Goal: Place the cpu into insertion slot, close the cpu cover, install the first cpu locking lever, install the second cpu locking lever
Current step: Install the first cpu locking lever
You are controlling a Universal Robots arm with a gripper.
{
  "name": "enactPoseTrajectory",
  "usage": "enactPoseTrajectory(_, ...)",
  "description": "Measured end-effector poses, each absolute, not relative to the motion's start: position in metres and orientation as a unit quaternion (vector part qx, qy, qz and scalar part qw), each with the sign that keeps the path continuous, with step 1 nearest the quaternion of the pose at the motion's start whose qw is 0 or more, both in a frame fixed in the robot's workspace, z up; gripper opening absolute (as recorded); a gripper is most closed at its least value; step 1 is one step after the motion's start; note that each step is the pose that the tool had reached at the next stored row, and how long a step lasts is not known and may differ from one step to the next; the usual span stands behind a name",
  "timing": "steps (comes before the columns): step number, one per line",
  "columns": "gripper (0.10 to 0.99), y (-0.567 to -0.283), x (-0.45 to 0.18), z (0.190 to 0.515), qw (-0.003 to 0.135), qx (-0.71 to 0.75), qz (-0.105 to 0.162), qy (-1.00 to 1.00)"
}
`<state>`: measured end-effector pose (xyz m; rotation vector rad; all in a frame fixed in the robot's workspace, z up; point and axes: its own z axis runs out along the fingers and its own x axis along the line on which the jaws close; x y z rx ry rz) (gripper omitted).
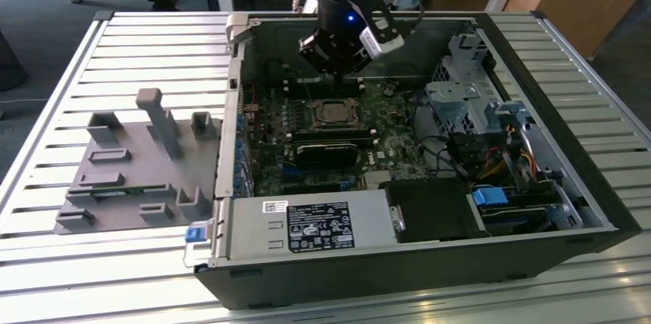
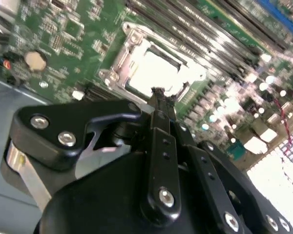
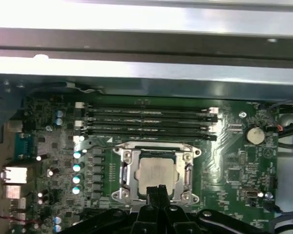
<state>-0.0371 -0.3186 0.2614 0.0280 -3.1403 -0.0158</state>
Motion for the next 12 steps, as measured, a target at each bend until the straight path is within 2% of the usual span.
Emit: enactPoseTrajectory(12,0.106,-0.319,-0.064,0.260,-0.001,0.009,-0.006,-1.000)
